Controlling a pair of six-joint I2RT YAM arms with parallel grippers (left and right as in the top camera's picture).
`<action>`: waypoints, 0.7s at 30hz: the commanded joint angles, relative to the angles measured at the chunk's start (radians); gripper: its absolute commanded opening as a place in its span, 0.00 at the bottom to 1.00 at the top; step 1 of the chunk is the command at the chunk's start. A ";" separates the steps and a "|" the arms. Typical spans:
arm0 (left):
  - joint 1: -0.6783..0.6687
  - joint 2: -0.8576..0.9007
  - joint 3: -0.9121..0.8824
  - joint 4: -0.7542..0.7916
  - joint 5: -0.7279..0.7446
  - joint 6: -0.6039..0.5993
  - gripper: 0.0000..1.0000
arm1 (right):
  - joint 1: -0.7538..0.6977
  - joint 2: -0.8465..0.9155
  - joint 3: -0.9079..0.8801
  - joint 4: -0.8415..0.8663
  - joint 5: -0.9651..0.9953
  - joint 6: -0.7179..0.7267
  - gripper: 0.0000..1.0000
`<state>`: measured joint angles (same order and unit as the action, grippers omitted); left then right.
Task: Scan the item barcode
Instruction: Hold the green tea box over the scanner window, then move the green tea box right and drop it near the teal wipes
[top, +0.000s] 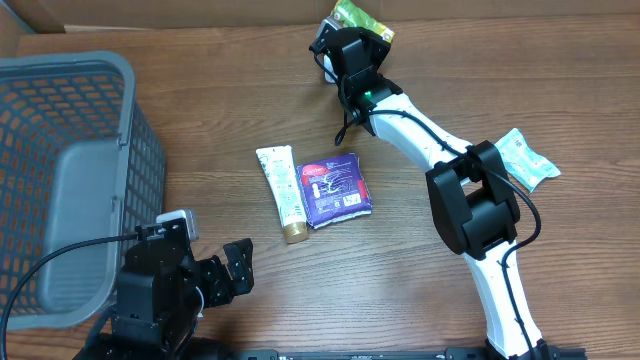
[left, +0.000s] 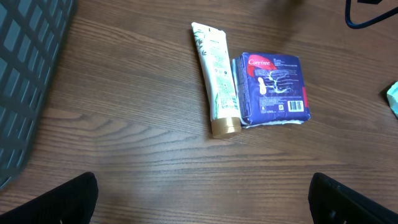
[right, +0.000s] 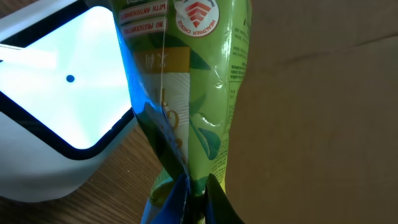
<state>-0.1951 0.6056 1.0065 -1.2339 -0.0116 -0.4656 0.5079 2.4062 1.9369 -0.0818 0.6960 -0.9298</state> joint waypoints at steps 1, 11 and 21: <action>-0.005 -0.011 -0.002 0.000 0.005 -0.006 1.00 | 0.029 -0.067 0.013 -0.009 0.026 0.038 0.04; -0.005 -0.011 -0.002 0.000 0.005 -0.006 0.99 | 0.057 -0.387 0.013 -0.387 -0.218 0.335 0.04; -0.005 -0.011 -0.002 -0.002 0.004 -0.006 1.00 | -0.014 -0.715 0.014 -0.818 -0.299 1.106 0.04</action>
<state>-0.1951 0.6056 1.0061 -1.2343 -0.0116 -0.4656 0.5362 1.7622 1.9324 -0.8433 0.4149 -0.1886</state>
